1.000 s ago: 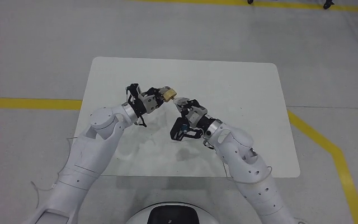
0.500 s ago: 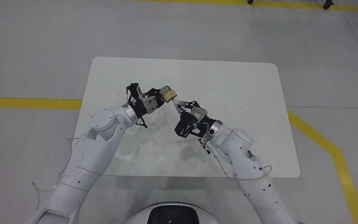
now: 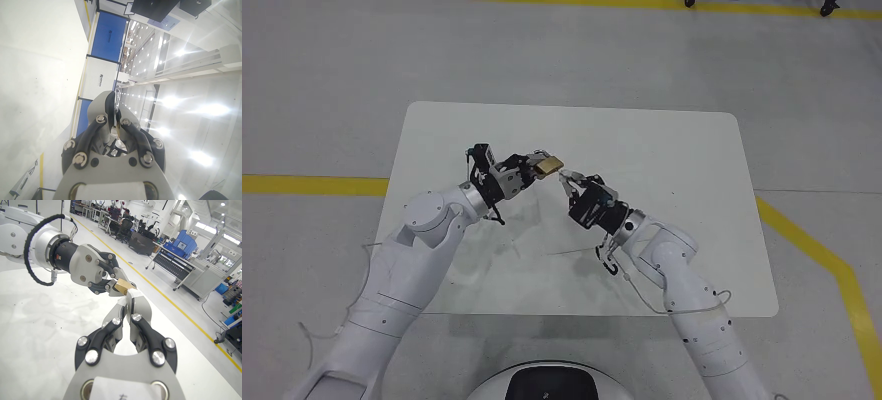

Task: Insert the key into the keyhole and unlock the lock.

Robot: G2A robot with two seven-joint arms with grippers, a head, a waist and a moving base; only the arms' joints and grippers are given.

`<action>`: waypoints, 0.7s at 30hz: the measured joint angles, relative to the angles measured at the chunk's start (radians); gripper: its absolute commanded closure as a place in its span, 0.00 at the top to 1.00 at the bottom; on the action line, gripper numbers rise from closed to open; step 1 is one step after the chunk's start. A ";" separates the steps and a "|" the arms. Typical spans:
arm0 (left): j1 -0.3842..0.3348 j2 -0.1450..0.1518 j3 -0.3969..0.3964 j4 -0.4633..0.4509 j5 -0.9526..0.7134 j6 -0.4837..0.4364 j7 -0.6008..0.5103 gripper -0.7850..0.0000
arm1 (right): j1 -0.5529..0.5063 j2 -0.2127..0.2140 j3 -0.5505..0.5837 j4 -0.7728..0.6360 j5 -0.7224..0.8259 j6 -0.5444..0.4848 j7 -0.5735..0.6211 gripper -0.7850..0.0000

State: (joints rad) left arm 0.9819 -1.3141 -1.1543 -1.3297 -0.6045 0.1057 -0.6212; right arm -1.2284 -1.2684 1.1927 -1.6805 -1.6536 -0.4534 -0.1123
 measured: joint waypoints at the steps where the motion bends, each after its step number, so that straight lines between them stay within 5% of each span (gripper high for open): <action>1: -0.003 0.000 -0.001 0.002 -0.004 0.003 -0.005 0.00 | -0.004 0.001 0.008 -0.002 0.009 0.004 -0.006 1.00; 16: -0.065 -0.003 0.016 0.054 0.014 0.051 -0.040 0.00 | -0.012 0.003 0.024 -0.006 0.027 0.010 -0.017 1.00; 21: -0.105 -0.007 0.052 0.100 0.072 0.072 -0.058 0.00 | -0.054 0.010 0.089 -0.026 0.159 -0.023 -0.095 1.00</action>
State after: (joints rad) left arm 0.8769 -1.3210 -1.1023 -1.2293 -0.5325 0.1775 -0.6788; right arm -1.2819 -1.2586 1.2816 -1.7061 -1.4944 -0.4766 -0.2074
